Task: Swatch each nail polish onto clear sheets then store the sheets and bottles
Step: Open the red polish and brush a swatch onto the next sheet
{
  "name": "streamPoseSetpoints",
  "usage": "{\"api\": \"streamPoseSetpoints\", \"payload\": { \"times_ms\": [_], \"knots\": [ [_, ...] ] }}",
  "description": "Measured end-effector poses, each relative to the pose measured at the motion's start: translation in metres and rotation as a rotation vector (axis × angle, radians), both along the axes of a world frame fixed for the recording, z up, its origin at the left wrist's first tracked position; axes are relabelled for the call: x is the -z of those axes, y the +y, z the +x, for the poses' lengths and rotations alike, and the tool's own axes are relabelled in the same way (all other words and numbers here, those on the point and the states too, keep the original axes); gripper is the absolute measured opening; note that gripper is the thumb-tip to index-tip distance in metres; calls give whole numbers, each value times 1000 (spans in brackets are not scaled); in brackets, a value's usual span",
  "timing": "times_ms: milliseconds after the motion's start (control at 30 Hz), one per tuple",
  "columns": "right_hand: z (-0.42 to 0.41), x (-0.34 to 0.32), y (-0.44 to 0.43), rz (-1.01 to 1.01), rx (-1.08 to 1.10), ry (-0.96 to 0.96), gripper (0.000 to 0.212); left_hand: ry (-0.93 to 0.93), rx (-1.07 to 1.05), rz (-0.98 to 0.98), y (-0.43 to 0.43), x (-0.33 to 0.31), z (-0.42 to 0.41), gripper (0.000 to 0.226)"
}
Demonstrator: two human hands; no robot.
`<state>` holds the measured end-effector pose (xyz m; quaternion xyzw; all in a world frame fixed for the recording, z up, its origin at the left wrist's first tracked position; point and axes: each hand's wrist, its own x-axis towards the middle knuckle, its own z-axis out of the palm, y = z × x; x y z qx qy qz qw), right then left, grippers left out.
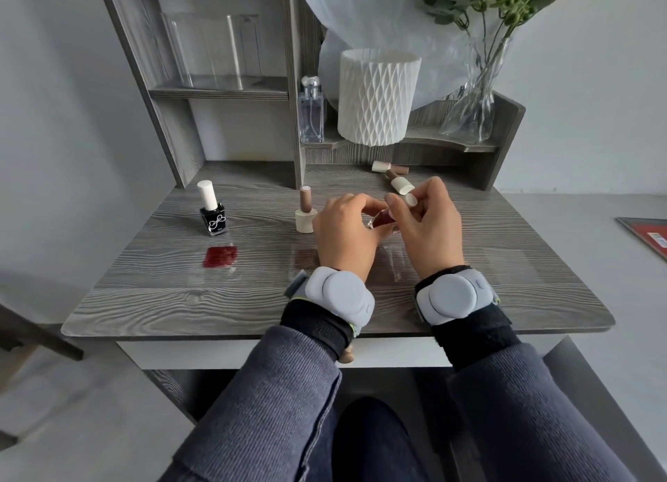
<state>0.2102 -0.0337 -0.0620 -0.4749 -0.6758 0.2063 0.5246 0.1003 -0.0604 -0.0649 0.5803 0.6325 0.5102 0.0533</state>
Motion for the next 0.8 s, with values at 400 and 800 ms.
{"api": "streamPoseSetpoints", "payload": {
  "times_ms": [400, 800],
  "knots": [
    [-1, 1, -1, 53, 7, -28, 31, 32, -14, 61, 1, 1, -2, 21],
    [2, 1, -2, 74, 29, -51, 33, 46, 28, 13, 0, 1, -1, 30]
  ]
}}
